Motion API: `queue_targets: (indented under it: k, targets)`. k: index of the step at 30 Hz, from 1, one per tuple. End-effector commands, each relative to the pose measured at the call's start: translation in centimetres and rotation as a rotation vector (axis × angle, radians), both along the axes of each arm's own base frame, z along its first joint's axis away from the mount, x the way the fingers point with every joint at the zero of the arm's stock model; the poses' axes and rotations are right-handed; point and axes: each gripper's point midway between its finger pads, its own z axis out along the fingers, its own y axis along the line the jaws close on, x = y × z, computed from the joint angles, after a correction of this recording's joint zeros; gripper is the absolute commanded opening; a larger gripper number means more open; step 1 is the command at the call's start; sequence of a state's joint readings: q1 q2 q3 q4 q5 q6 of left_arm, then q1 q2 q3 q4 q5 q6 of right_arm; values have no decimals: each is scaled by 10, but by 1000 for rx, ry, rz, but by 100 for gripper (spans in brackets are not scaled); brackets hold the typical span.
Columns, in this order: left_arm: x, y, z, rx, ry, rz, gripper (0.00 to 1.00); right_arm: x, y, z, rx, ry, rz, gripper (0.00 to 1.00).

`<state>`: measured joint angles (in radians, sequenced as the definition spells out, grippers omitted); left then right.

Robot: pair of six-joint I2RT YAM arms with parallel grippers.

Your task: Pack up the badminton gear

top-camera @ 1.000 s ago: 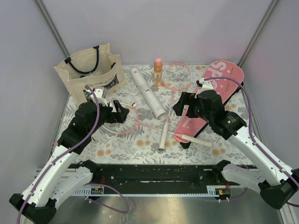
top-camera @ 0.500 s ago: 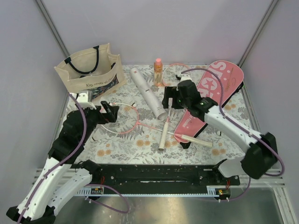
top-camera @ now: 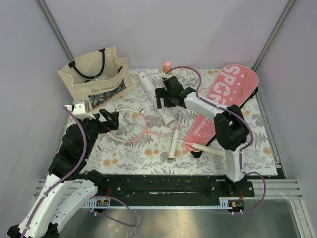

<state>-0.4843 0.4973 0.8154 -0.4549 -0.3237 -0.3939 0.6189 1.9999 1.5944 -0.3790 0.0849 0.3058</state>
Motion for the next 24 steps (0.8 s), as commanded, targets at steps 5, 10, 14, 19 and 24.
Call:
queue_targets:
  k: [5,10,14,19,24]
  targets:
    - [4,1,12,-25,-42,17,99,4,9,-24,-9,73,9,99]
    - [5,-2,10,-23,-39,0,99,-2,15,-45,10,134,21,96]
    - [6,-2,10,-23,-37,0,99,-5,19,-55,21,159,33,92]
    - [9,-5,7,-26,-24,-10,99,-5,22,-50,34,143,58,77]
    - [13,-8,0,-31,8,-12,98,-8,25,-10,109,67,87,59]
